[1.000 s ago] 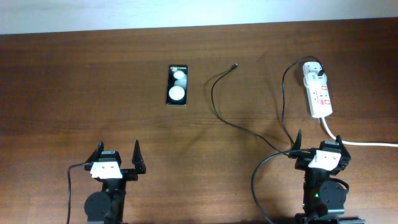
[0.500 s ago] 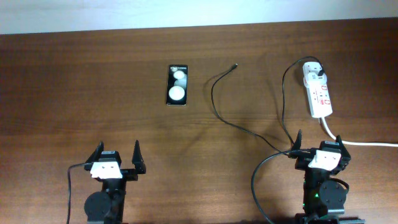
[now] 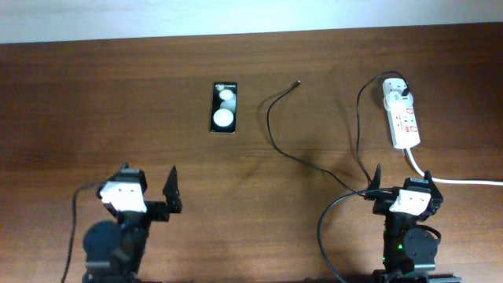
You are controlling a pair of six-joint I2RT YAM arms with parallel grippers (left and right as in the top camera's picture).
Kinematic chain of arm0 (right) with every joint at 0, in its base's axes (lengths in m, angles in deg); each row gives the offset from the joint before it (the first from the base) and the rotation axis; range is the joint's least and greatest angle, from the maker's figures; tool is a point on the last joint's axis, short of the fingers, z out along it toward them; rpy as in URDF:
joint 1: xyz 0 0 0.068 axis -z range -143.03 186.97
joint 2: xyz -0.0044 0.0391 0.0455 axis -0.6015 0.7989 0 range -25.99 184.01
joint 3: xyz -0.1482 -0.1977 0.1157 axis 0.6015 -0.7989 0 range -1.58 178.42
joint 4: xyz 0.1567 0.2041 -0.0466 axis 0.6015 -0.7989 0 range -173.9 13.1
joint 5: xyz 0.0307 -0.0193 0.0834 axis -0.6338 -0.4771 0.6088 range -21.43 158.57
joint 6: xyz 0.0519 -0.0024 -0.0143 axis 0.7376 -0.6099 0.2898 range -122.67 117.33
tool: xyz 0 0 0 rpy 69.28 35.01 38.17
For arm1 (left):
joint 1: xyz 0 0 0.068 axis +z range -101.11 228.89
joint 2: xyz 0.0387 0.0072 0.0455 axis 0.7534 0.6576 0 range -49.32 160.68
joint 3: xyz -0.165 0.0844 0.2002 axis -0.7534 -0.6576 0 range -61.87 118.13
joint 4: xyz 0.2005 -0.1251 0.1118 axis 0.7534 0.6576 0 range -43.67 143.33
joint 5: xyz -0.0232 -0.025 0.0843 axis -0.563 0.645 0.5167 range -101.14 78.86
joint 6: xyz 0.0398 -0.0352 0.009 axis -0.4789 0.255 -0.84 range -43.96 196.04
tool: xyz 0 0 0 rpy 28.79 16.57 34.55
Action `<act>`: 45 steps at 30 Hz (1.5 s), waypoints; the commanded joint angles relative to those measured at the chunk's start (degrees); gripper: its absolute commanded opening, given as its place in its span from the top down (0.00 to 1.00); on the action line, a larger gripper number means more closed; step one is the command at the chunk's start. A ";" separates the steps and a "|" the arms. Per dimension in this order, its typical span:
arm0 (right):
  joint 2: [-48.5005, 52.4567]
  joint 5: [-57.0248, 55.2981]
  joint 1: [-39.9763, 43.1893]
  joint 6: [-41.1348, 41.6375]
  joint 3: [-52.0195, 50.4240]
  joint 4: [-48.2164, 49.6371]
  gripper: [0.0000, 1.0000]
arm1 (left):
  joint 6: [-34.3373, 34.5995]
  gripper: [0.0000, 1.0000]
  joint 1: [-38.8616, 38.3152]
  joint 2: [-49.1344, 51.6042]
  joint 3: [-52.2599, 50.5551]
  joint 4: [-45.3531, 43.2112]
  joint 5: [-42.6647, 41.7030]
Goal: Plug charger to phone and switch on socket
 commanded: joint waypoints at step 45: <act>-0.35 0.52 0.48 -0.17 -0.31 -0.35 0.01 | 18.16 0.01 -17.86 107.03 83.52 28.52 12.35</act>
